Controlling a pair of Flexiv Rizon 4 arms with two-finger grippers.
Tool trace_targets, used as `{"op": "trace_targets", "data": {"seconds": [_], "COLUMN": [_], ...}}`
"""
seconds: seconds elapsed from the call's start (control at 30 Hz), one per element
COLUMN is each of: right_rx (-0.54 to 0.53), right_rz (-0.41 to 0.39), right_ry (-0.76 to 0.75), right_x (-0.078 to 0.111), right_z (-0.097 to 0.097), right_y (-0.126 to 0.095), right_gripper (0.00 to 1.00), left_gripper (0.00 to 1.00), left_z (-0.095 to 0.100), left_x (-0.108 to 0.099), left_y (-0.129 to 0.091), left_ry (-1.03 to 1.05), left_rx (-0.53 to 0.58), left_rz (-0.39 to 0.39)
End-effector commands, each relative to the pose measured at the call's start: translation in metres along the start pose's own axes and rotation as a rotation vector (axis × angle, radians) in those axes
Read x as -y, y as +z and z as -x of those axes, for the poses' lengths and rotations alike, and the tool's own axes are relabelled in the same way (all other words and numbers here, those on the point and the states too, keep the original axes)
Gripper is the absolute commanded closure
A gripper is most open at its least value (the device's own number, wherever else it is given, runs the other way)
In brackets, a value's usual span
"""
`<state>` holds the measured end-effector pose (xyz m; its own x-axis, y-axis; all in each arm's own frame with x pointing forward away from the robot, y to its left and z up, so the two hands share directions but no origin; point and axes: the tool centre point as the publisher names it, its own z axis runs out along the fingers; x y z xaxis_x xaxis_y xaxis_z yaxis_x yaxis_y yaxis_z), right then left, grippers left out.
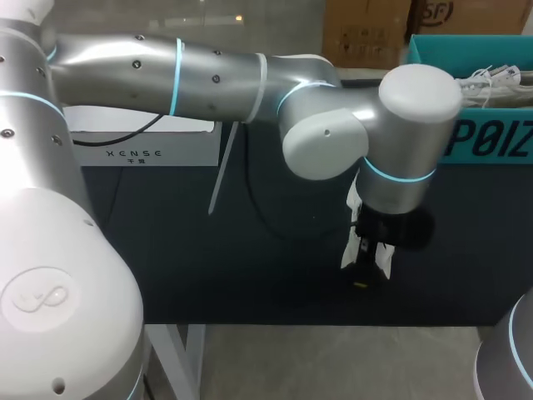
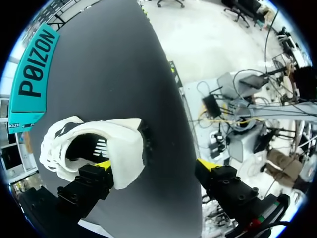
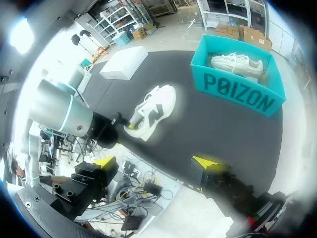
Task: Take the shoe out of the shoebox, open the shoe tongue, remove and reinsert the insole, then place the shoe into the shoebox
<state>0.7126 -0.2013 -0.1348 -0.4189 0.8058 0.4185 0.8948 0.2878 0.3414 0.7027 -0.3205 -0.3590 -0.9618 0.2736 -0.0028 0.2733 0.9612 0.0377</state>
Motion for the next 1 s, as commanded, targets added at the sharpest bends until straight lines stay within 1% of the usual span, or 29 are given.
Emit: {"op": "trace_targets", "data": {"seconds": [0.03, 0.37, 0.7, 1.0], "right_rx": [0.0, 0.0, 0.0, 0.0], "right_rz": [-0.003, -0.003, -0.003, -0.003], "right_ry": [0.0, 0.0, 0.0, 0.0], "right_x": [-0.001, -0.001, -0.001, -0.001], "right_z": [0.001, 0.001, 0.001, 0.001], "right_y": [0.0, 0.0, 0.0, 0.0], "right_gripper": [0.0, 0.0, 0.0, 0.0], "left_gripper": [0.0, 0.0, 0.0, 0.0], "left_z": [0.002, 0.016, 0.03, 0.038], "left_x": [-0.002, 0.0, 0.003, 0.01], "left_y": [0.002, 0.016, 0.022, 0.027], "left_ry": [-0.003, -0.003, 0.018, 0.039], "left_rx": [0.006, 0.01, 0.012, 0.005], "left_rz": [-0.005, -0.002, -0.001, -0.004]}}
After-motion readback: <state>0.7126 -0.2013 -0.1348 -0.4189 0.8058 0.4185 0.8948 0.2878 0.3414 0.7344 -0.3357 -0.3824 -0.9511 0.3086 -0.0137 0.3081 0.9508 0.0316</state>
